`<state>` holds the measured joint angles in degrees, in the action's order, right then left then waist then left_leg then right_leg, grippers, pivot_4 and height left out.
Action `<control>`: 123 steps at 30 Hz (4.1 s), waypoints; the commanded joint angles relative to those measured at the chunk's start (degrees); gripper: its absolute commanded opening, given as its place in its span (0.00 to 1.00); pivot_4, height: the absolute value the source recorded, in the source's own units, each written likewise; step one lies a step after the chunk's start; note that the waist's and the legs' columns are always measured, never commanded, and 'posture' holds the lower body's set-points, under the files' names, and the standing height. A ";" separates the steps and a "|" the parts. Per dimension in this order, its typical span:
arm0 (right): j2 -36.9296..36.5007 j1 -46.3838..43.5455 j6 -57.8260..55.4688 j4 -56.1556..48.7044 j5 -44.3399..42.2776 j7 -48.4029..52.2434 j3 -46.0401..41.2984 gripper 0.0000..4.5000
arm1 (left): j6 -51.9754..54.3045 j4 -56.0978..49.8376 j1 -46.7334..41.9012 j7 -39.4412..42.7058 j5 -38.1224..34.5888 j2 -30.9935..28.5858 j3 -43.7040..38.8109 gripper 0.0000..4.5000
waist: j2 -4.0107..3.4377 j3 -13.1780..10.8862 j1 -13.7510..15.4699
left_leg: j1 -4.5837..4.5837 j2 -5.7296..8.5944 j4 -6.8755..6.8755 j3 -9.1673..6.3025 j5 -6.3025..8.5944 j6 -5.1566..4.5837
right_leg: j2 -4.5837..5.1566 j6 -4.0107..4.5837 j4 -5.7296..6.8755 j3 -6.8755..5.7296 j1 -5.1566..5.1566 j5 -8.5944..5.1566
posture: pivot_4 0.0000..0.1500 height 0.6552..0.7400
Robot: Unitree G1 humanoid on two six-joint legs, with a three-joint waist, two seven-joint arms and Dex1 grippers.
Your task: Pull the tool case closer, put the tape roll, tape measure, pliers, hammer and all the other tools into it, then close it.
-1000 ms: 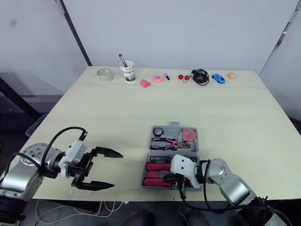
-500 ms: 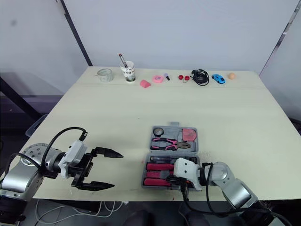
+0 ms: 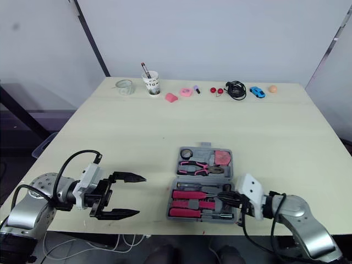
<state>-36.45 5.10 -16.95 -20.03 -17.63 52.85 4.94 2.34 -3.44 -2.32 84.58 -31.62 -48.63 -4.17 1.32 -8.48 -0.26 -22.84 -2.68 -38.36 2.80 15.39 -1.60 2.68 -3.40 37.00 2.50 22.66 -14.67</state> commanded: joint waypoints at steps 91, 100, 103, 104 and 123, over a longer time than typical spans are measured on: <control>3.37 -20.71 0.88 27.60 12.28 1.43 7.31 0.00 | -16.17 59.56 -35.42 -7.33 30.33 21.71 14.03 0.03 | 0.01 0.31 -0.34 | -0.03 0.04 -0.05 -0.05 0.00 -0.01 | -0.07 -0.14 0.13 0.00 0.01 0.22 | 1.00 1.00; 3.94 -21.07 1.41 28.11 13.09 1.56 7.93 0.00 | -17.06 61.65 -37.18 -7.62 31.67 24.88 14.56 0.03 | 0.01 0.32 -0.33 | -0.03 0.05 -0.07 -0.06 0.00 -0.01 | -0.07 -0.14 0.17 0.00 0.01 0.22 | 1.00 1.00; 4.20 -21.14 1.39 28.06 13.22 1.65 7.99 0.00 | -17.27 61.41 -37.15 -6.98 31.95 25.74 14.80 0.03 | 0.01 0.32 -0.33 | -0.03 0.06 -0.08 -0.07 0.00 -0.01 | -0.07 -0.14 0.17 0.00 0.01 0.22 | 1.00 1.00; 4.24 -21.15 1.42 28.07 13.26 1.73 7.98 0.00 | -17.05 61.19 -37.07 -6.74 31.95 25.95 14.73 0.03 | 0.01 0.32 -0.31 | -0.03 0.06 -0.08 -0.07 0.00 -0.01 | -0.07 -0.14 0.17 0.00 0.01 0.22 | 1.00 1.00; 3.07 -18.98 -1.31 23.97 12.13 6.05 8.40 0.00 | -11.68 51.45 -31.26 0.63 31.15 24.27 15.95 0.03 | 0.01 0.32 -0.42 | -0.03 0.06 -0.06 -0.08 0.00 -0.01 | -0.07 -0.16 0.16 0.00 0.01 0.19 | 1.00 1.00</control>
<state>-33.71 -14.29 -18.44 6.71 -4.39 57.34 11.97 -9.82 49.19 -34.67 83.17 -0.28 -25.49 9.57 1.33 -8.16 -0.67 -22.87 -2.62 -38.42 2.72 15.39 -1.61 2.61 -3.56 37.16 2.51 22.67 -14.48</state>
